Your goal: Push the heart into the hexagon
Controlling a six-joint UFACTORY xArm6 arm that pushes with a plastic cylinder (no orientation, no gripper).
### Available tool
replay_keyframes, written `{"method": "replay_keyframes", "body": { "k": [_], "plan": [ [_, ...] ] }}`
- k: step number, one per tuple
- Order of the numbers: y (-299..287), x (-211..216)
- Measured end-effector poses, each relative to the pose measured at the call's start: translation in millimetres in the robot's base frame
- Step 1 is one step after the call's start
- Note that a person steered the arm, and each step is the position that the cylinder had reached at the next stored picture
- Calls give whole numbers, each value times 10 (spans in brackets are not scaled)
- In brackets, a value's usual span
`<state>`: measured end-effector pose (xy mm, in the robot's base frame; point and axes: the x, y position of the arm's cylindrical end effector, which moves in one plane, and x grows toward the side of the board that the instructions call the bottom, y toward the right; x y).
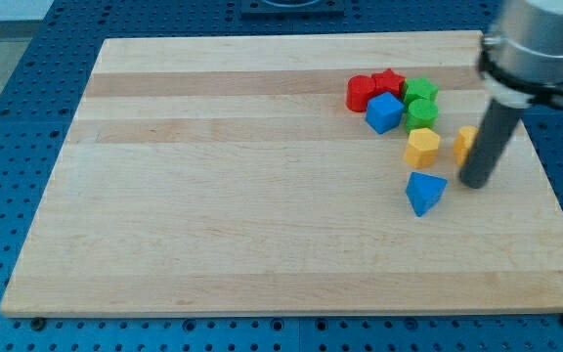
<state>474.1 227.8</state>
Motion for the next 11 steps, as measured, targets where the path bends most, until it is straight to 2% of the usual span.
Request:
{"method": "replay_keyframes", "body": {
  "k": [1, 2, 5, 7, 9, 11],
  "plan": [
    [492, -92],
    [590, -324],
    [-861, -320],
    [-760, -77],
    [-1341, 35],
    [-1433, -172]
  ]
}}
